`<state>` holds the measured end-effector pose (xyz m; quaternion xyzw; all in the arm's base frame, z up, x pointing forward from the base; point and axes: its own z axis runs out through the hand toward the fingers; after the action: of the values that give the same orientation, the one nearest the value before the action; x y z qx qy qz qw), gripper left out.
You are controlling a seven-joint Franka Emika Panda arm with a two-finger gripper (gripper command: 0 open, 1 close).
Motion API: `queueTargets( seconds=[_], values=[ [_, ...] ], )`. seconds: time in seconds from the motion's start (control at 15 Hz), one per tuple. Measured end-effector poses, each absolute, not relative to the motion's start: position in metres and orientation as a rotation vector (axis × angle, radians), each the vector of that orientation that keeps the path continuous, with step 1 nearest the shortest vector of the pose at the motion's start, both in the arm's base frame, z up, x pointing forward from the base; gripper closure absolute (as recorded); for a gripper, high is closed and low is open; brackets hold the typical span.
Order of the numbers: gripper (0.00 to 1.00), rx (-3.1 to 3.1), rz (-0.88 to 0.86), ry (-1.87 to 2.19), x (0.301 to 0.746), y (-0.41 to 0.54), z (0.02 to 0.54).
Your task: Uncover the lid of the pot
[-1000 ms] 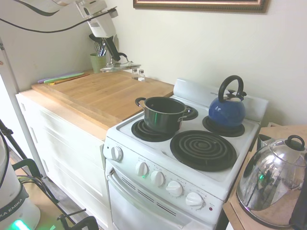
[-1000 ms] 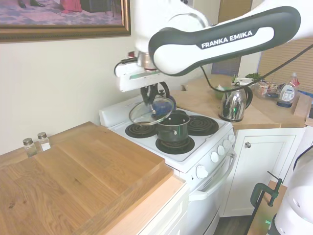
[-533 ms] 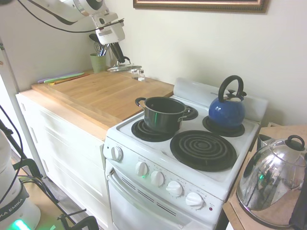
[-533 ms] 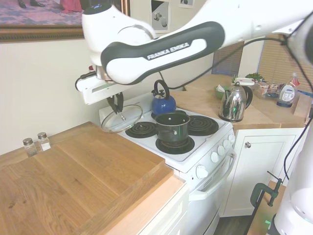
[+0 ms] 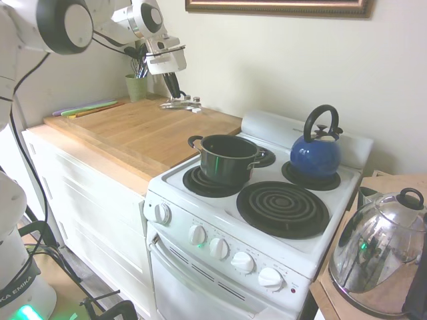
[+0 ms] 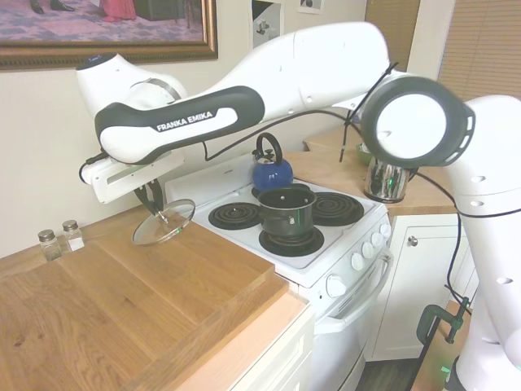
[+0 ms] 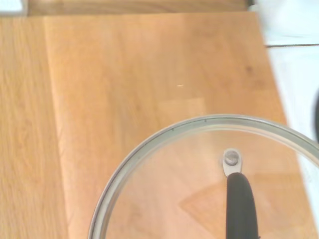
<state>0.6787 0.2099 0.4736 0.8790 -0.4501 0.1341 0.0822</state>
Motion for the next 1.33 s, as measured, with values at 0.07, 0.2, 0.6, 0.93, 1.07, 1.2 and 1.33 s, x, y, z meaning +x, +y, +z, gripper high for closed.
queueTargets(
  seconds=[0.07,0.2,0.6,0.93,1.07,1.2,1.33],
  values=[
    [1.0,2.632,0.365,-1.326,0.687,0.212,0.463],
    [1.0,2.635,0.299,-1.302,0.702,0.212,0.443],
    [1.0,2.624,0.207,-1.281,0.731,0.215,0.412],
    [1.0,2.613,0.176,-1.273,0.743,0.216,0.402],
    [1.0,2.612,0.169,-1.266,0.745,0.218,0.39],
    [1.0,2.617,0.171,-1.263,0.747,0.22,0.386],
    [0.0,2.624,0.171,-1.268,0.747,0.22,0.391]
  ],
)
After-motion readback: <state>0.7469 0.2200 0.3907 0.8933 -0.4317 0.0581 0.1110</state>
